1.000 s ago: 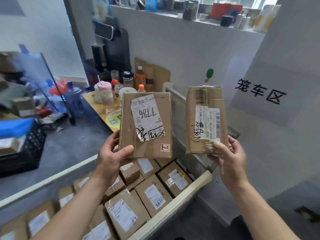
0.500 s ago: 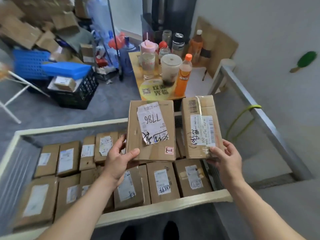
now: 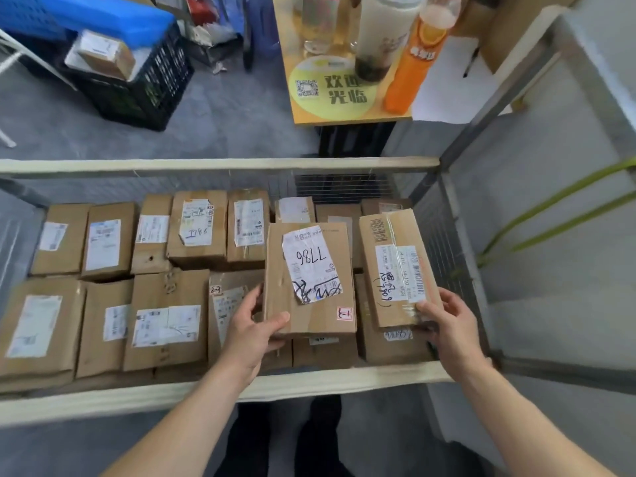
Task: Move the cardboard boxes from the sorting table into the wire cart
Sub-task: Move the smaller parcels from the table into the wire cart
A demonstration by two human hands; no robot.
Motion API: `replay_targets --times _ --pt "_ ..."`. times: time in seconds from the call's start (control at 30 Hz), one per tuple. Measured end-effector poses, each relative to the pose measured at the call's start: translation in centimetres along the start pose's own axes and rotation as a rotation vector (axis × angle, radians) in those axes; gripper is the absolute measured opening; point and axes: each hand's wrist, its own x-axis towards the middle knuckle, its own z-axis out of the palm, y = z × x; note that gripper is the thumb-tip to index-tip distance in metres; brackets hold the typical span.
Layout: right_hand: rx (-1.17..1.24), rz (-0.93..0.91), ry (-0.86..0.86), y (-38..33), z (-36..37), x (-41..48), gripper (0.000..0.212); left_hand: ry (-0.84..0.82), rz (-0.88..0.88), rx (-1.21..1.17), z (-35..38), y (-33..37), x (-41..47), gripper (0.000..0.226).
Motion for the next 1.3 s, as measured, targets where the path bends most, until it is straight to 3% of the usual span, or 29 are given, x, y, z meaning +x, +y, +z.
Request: replay_targets --times 0.33,1.0,1.3 --pt "-0.094 0.162 -0.049 3.9 0.2 3.5 0.037 0.017 -0.117 0.06 1.0 -3.1 2.5 0.07" --pt "-0.128 0.308 -0.036 6.8 0.1 6.4 0.034 0.025 -0.213 0.111 3.1 -5.4 5.1 0.074" --pt "-0.198 0.39 -0.086 7.9 0.4 7.7 0.035 0.134 -0.223 0.205 4.2 -6.4 6.1 0.073"
